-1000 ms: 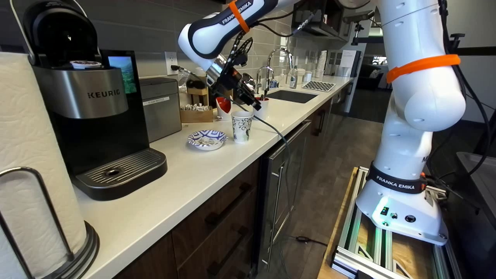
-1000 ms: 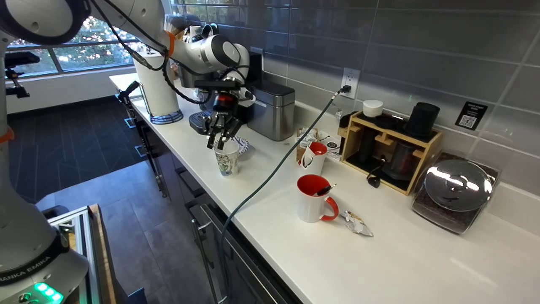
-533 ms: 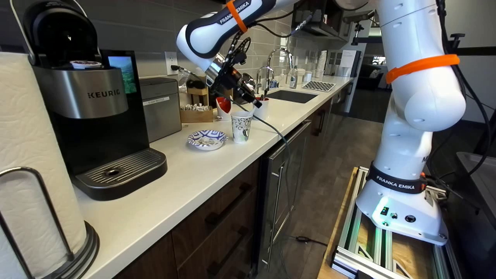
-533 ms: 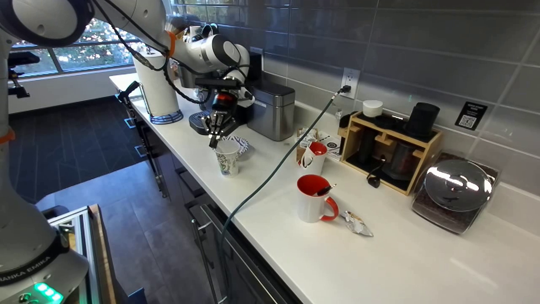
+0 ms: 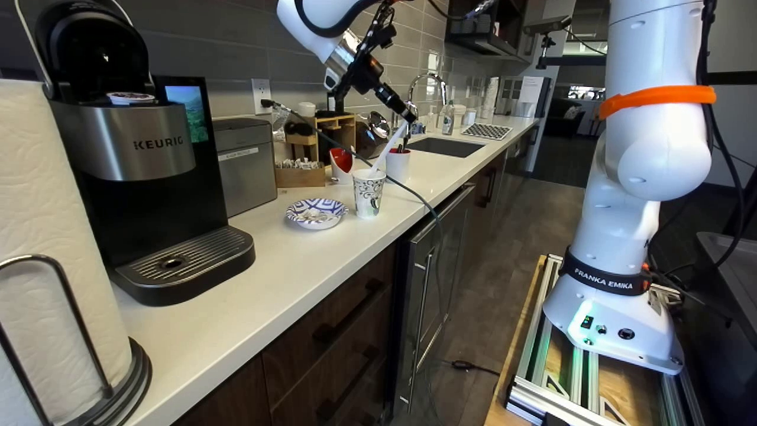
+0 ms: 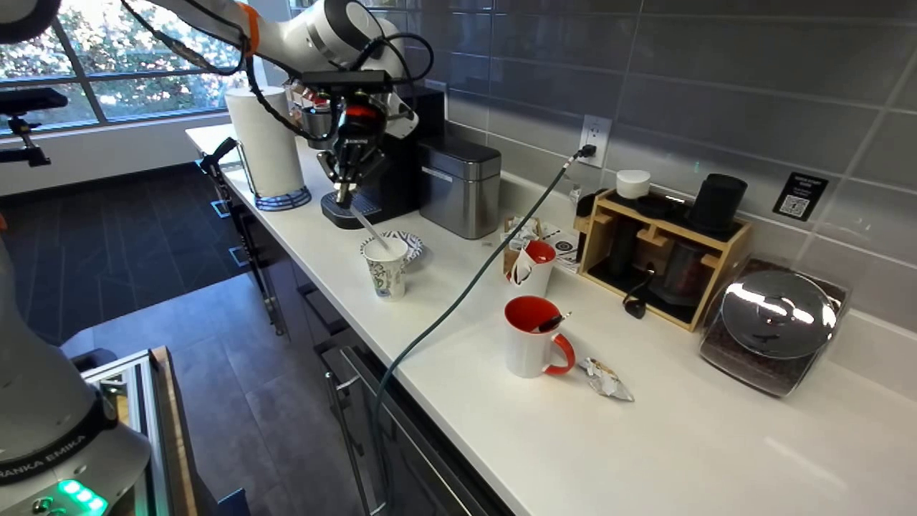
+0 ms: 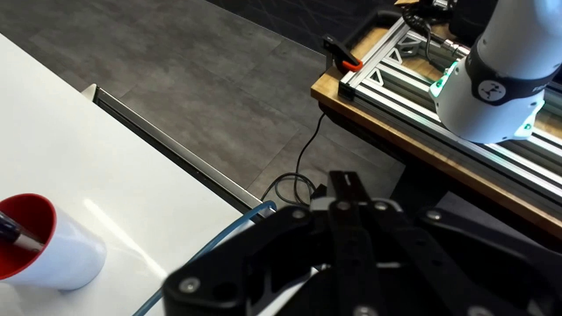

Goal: Move the straw to the right cup

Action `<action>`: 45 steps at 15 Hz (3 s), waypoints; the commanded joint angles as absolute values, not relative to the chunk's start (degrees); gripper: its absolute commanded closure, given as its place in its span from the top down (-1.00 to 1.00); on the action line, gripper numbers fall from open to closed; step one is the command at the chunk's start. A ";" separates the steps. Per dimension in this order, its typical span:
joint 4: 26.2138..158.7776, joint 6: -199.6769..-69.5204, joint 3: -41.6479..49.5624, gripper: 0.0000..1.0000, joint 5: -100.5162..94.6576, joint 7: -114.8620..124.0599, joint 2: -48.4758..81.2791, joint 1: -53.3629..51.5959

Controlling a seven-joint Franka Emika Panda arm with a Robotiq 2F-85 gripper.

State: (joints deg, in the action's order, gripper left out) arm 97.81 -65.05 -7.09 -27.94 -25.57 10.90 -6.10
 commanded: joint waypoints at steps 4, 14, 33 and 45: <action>107.66 -66.82 -5.88 -1.00 -37.56 -32.58 -1.86 -4.62; 107.81 -66.18 -2.99 -1.00 -47.58 -33.60 1.35 -2.91; 91.16 -83.77 0.71 -1.00 -68.93 -61.72 21.72 2.35; 84.78 -79.10 1.27 -0.01 -65.51 -65.06 28.67 3.10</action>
